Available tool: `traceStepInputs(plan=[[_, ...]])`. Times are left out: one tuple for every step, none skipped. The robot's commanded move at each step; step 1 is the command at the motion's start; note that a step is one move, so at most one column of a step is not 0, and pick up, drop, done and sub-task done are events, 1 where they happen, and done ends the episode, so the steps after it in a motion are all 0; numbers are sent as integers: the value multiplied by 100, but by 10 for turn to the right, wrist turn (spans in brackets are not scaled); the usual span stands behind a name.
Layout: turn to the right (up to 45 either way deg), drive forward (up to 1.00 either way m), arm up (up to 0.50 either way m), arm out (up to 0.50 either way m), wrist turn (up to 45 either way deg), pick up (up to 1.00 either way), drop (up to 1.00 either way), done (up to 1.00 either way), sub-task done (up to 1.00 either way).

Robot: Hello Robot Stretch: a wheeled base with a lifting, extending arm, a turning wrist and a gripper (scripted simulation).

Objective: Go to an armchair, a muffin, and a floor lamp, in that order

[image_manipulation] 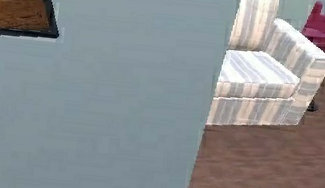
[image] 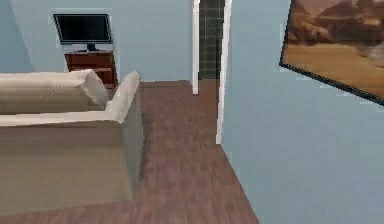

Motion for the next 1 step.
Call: traceStepInputs(plan=[[0, 100, 0, 0, 0, 0, 0, 0, 0]])
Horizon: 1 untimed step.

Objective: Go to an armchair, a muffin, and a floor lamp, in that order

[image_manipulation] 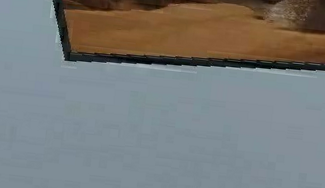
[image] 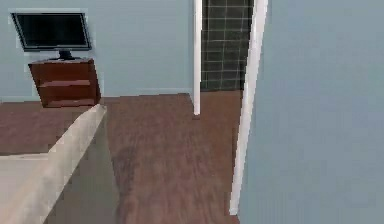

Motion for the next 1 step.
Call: traceStepInputs(plan=[[0, 100, 0, 0, 0, 0, 0, 0, 0]])
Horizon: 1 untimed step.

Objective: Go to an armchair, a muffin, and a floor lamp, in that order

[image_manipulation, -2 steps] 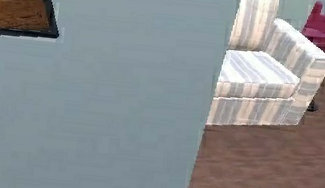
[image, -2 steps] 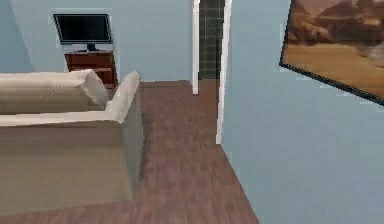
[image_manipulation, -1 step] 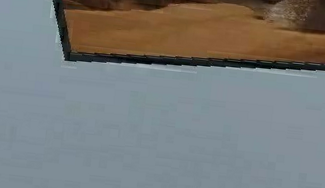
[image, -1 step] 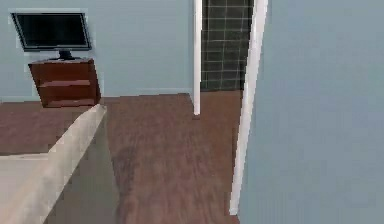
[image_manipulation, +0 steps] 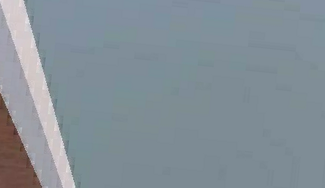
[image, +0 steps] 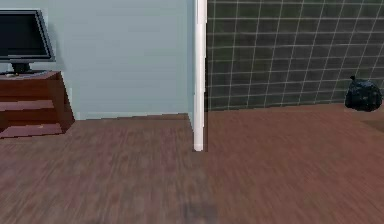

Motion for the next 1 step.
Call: traceStepInputs(plan=[[-30, 0, 0, 0, 0, 0, 0, 0, 0]])
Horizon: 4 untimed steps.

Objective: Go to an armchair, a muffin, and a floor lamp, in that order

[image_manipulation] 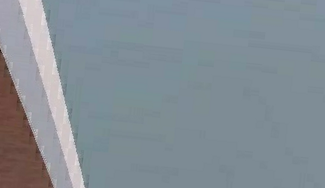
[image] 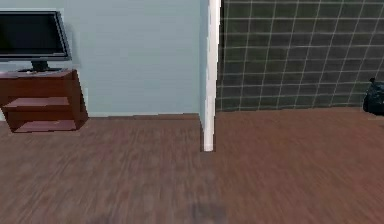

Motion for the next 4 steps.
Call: traceStepInputs(plan=[[0, 30, 0, 0, 0, 0, 0, 0, 0], [-60, 0, 0, 0, 0, 0, 0, 0, 0], [0, 30, 0, 0, 0, 0, 0, 0, 0], [450, 0, 0, 0, 0, 0, 0, 0, 0]])
